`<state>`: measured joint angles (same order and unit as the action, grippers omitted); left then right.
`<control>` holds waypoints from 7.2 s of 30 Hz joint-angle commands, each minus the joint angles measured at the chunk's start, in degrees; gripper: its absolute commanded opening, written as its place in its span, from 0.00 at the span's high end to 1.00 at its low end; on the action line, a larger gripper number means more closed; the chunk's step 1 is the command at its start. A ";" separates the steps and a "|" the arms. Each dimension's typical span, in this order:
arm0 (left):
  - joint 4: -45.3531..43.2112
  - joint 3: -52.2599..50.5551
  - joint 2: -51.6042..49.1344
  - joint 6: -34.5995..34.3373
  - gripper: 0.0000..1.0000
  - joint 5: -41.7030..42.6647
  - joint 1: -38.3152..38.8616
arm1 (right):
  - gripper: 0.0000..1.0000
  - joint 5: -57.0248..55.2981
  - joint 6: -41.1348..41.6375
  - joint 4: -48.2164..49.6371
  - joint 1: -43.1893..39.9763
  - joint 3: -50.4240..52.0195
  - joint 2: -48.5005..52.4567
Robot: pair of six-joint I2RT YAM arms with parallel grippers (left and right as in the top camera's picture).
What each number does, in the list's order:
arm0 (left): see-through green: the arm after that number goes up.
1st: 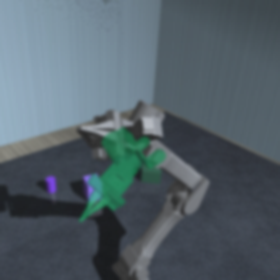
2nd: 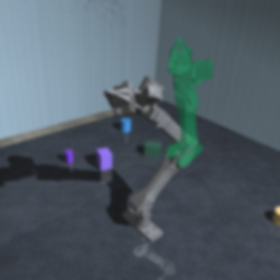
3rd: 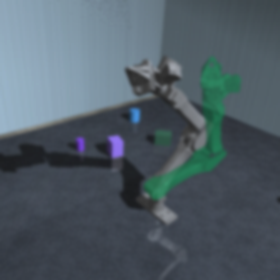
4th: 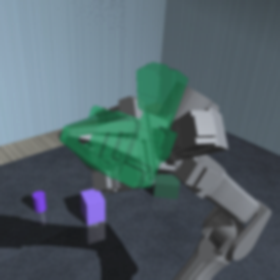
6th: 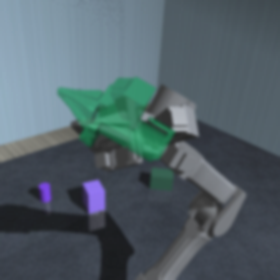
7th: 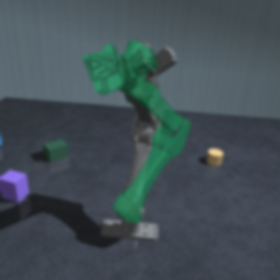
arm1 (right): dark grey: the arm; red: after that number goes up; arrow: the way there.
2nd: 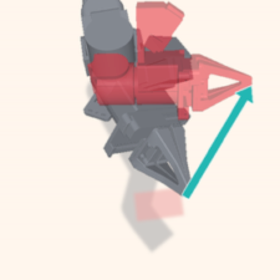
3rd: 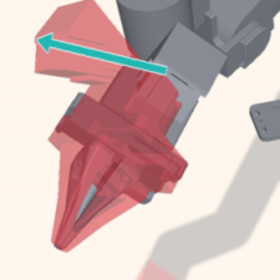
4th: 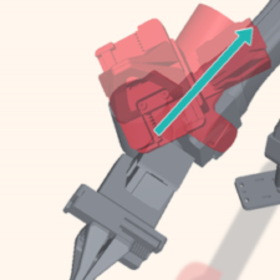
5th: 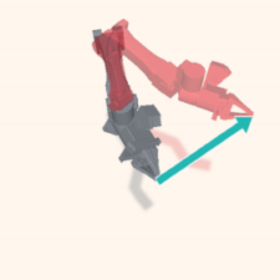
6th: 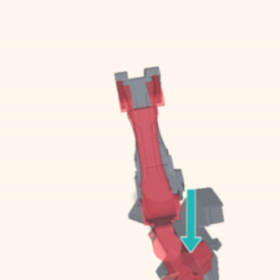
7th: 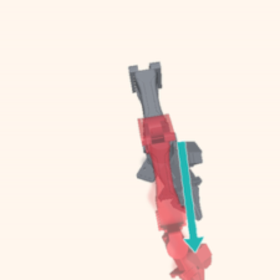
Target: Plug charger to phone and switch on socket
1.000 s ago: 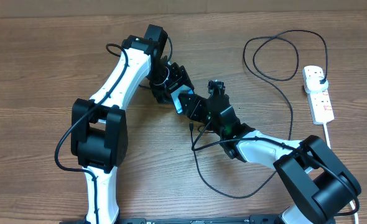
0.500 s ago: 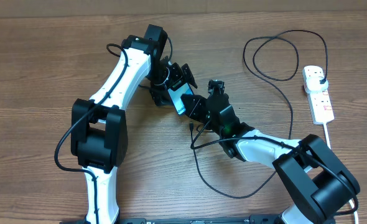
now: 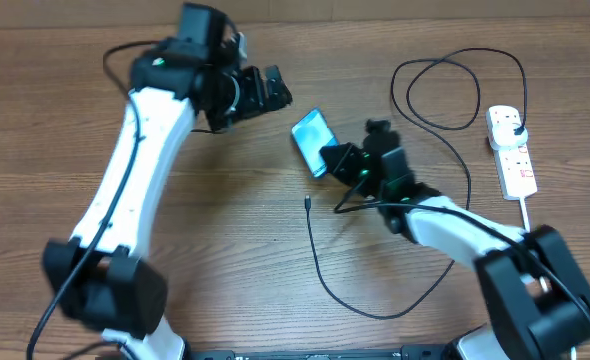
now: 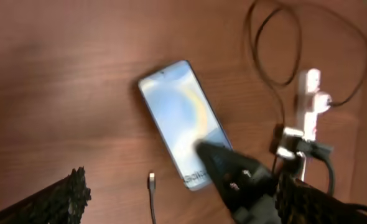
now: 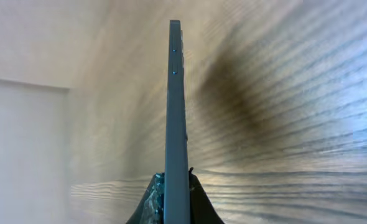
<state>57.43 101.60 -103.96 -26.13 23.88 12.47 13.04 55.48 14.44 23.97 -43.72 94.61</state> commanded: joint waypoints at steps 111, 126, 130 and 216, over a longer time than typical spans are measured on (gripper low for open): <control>-97.55 -49.57 -2.64 -74.88 0.96 43.89 -4.20 | 0.08 1.90 -27.08 -46.23 -6.84 -2.03 -28.33; -91.69 -45.79 -2.64 -82.14 0.96 52.15 -4.20 | 0.07 0.90 -27.06 -55.47 -6.78 -1.97 -28.26; -90.51 -45.79 -2.64 -87.01 0.96 53.51 -4.20 | 0.04 0.90 -26.82 -55.25 -6.78 -1.20 -28.22; -98.42 -35.21 -13.09 -72.61 0.96 64.65 -11.80 | 0.40 -19.43 -39.34 -21.49 20.35 -0.83 -1.18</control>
<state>-40.56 65.06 -116.92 -100.27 87.05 0.97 -6.24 17.26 -8.16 43.97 -43.16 91.44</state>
